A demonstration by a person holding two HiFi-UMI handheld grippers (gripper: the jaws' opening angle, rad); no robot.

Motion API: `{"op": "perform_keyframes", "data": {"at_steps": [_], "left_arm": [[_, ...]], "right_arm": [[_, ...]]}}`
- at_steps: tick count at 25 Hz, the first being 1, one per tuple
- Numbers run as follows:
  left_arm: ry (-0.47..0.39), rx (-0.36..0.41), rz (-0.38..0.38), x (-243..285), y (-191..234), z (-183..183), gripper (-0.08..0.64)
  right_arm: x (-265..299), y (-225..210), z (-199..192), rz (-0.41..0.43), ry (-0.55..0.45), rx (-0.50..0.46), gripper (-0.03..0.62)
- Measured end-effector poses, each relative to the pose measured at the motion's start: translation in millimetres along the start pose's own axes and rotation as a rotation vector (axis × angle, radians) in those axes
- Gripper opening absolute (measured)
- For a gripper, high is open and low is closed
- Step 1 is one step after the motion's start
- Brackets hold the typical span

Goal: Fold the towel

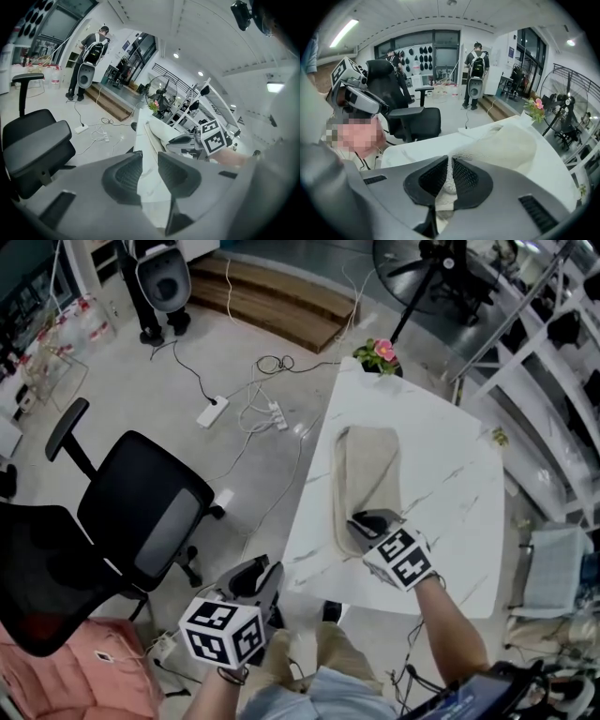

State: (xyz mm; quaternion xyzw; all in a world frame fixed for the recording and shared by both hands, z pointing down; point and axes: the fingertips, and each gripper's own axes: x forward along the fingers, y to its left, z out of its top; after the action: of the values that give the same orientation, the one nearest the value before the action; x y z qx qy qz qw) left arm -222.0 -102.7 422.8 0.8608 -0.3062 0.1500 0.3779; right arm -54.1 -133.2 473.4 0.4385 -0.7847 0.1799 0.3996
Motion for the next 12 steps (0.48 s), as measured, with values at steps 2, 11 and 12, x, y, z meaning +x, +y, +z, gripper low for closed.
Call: {"op": "perform_keyframes", "data": {"at_steps": [2,11,12], "left_arm": [[0.002,-0.001,-0.002,1,1,0,0.104],[0.029,-0.006,-0.003,13,1,-5,0.103],[0.035,-0.006,-0.005,15,0,-5,0.103]], "right_arm": [[-3,0,6,-0.012,-0.015,-0.008,0.037],[18,27,-2,0.023,-0.002,-0.049,0.038],[26,29,-8,0.029,0.011,-0.042,0.039]]}}
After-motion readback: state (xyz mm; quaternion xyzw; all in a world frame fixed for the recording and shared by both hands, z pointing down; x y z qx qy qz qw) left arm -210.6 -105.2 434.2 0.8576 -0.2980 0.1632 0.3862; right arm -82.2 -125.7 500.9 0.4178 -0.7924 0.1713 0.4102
